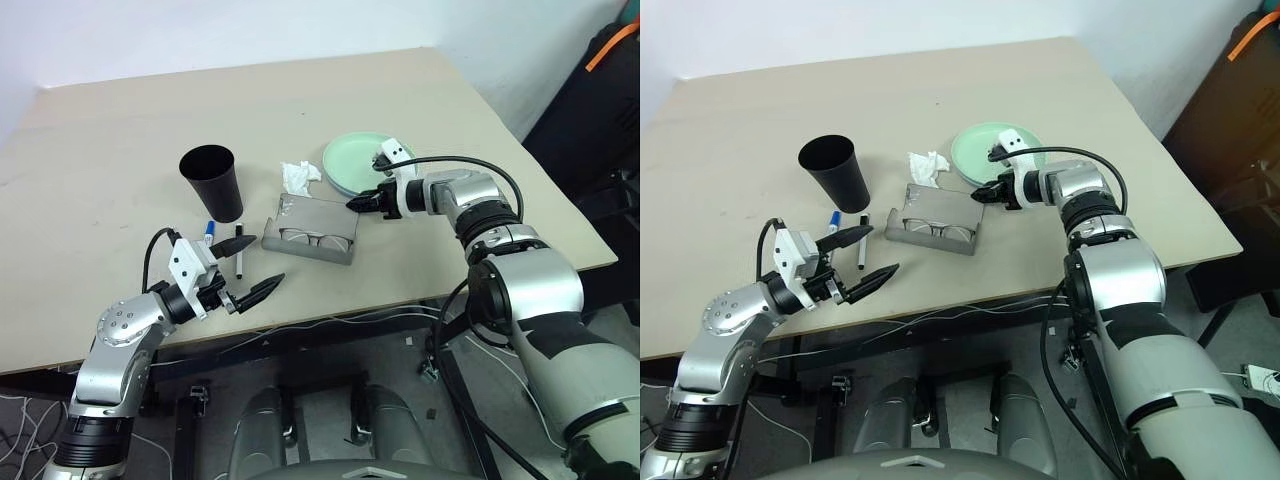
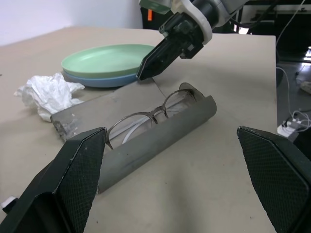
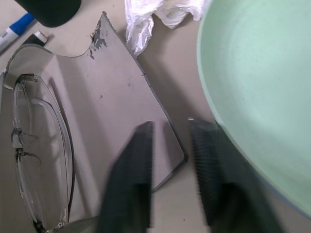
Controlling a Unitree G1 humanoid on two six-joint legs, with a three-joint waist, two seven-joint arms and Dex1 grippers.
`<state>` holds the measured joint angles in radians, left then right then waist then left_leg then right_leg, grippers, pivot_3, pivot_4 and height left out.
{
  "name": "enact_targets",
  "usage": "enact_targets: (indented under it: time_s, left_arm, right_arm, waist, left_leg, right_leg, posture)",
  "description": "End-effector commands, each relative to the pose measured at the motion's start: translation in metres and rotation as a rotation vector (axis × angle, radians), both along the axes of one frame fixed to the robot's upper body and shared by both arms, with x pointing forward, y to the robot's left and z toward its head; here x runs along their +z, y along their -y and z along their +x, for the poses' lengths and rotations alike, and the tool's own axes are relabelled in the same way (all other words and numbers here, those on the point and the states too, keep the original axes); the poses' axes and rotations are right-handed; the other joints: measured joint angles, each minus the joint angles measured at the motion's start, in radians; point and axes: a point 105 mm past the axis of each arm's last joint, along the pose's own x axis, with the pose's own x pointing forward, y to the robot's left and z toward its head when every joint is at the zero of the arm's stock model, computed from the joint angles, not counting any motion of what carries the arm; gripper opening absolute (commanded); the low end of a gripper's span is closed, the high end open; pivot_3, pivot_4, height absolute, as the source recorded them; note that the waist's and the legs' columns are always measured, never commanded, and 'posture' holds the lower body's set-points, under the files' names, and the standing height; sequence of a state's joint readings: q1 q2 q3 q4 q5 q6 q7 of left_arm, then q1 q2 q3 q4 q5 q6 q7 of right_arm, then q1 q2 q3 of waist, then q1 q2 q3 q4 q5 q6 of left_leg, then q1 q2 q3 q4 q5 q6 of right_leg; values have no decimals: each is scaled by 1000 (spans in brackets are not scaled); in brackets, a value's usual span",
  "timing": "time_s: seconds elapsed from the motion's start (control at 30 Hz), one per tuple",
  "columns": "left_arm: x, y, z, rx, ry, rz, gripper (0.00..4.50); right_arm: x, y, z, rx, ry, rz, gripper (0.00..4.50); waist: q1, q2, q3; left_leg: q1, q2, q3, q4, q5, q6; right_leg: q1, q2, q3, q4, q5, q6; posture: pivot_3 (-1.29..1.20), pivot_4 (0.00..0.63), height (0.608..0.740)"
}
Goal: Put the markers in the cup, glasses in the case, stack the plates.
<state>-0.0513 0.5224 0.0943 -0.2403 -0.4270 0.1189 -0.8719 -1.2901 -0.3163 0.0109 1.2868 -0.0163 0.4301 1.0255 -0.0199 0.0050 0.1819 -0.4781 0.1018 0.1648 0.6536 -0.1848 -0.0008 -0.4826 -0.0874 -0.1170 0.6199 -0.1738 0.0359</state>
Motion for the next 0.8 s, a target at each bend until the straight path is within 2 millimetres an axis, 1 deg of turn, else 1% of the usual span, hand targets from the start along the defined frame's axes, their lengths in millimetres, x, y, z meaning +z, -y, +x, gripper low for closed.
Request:
enact_targets:
  time_s: [0.03,0.2,0.33,0.4,0.47,0.57,0.63,0.67,0.8]
  left_arm:
    - [9,-1,-2,-11,37,-2,4500]
    - [7,0,-3,-10,36,-4,4500]
    - [6,1,-2,-12,33,-6,4500]
    - [6,1,-1,-12,33,-7,4500]
    - [6,1,0,-11,33,-8,4500]
    - [7,1,1,-12,33,-10,4500]
    - [7,1,1,-12,34,-12,4500]
    - [7,1,1,-11,34,-12,4500]
    - [5,-1,1,-9,31,-12,4500]
  right_arm:
    - [16,5,3,-6,48,33,1464]
    - [14,11,0,-5,18,42,1464]
    - [9,16,1,-29,7,41,1464]
    - [9,15,1,-34,5,51,1464]
    - [13,11,0,-15,3,77,1464]
    - [17,5,0,-2,4,98,888]
    - [19,2,-2,14,1,111,206]
    - [19,1,-2,20,0,112,44]
    - [18,0,-4,38,-8,115,44]
  waist:
    - [1,0,0]
    - [1,0,0]
    - [0,0,0]
    - [0,0,0]
    - [0,0,0]
    - [0,0,0]
    - [0,0,0]
    - [0,0,0]
    - [-1,0,0]
  left_leg:
    - [0,0,0,0,0,0]
    - [0,0,0,0,0,0]
    - [0,0,0,0,0,0]
    - [0,0,0,0,0,0]
    - [0,0,0,0,0,0]
    - [0,0,0,0,0,0]
    - [0,0,0,0,0,0]
    - [0,0,0,0,0,0]
    - [0,0,0,0,0,0]
  right_leg:
    - [0,0,0,0,0,0]
    - [0,0,0,0,0,0]
    - [0,0,0,0,0,0]
    - [0,0,0,0,0,0]
    - [0,0,0,0,0,0]
    - [0,0,0,0,0,0]
    - [0,0,0,0,0,0]
    - [0,0,0,0,0,0]
    - [0,0,0,0,0,0]
  posture:
    - [0,150,701]
    - [0,150,701]
    - [0,150,701]
    - [0,150,701]
    - [0,150,701]
    - [0,150,701]
    - [0,150,701]
    - [0,150,701]
    - [0,150,701]
